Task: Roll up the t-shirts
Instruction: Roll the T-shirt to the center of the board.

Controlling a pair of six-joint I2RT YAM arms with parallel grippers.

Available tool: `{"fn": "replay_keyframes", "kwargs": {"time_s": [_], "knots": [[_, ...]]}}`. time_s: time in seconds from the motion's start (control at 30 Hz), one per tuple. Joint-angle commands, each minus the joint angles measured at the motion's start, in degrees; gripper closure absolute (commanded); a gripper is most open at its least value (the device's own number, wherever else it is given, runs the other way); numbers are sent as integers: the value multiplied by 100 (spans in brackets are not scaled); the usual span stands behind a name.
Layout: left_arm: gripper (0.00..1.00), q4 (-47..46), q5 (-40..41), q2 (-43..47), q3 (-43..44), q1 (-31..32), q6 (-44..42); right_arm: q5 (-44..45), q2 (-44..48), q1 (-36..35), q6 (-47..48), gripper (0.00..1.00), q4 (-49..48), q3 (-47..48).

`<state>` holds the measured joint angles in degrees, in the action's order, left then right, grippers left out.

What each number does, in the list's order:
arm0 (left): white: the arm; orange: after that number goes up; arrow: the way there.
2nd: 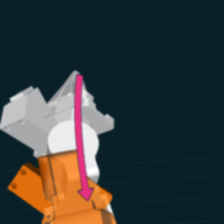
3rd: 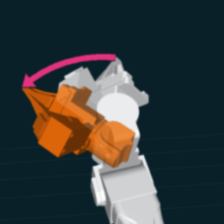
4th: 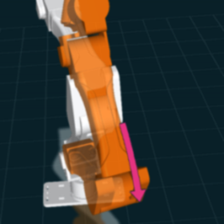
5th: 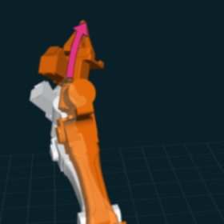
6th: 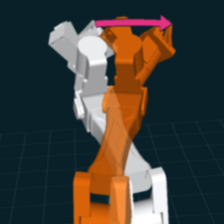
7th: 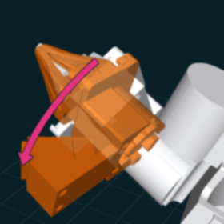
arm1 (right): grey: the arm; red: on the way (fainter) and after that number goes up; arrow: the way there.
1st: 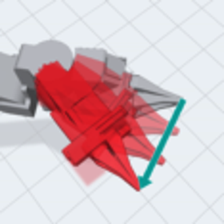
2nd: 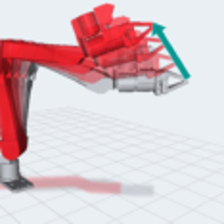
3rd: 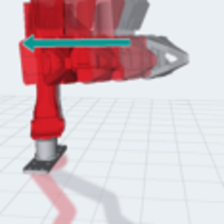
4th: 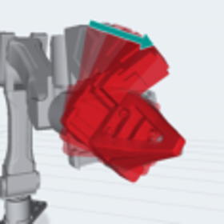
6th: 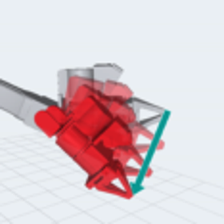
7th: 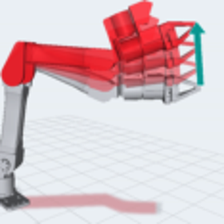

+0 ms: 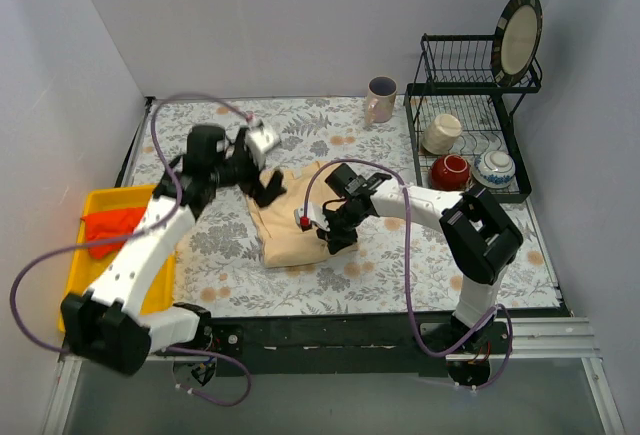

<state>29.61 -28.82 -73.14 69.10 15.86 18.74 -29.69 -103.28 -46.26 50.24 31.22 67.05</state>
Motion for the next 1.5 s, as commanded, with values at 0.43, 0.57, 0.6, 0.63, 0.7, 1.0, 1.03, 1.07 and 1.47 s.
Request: {"fn": "replay_keyframes", "kwargs": {"time_s": [0.43,0.57,0.6,0.63,0.7,1.0,1.03,1.07,1.47], "knots": [[5,-411,-555,2885,-4254,1296,-3869,-783,-1080,346,-295,99,1114,1328],[6,-806,-423,2578,-4597,1446,-4036,-862,-1159,355,-357,99,1149,1399],[7,-1077,-327,2508,-4703,1481,-4054,-880,-1185,355,-357,99,1158,1408],[9,-1210,-239,2429,-4800,1534,-4106,-889,-1194,355,-366,99,1158,1434],[12,-1805,15,2244,-5098,1552,-4220,-959,-1238,355,-366,99,1210,1478],[50,-3381,631,1620,-5644,1587,-4450,-1012,-1730,346,-14,99,1957,2154],[49,-3478,728,1619,-5679,1587,-4432,-1012,-1739,346,-14,99,1993,2190],[47,-3566,729,1628,-5732,1587,-4449,-1021,-1739,346,-23,99,2002,2207],[100,-2787,659,889,-5092,1622,-3713,-548,-1370,319,-154,88,1949,1979]]}}
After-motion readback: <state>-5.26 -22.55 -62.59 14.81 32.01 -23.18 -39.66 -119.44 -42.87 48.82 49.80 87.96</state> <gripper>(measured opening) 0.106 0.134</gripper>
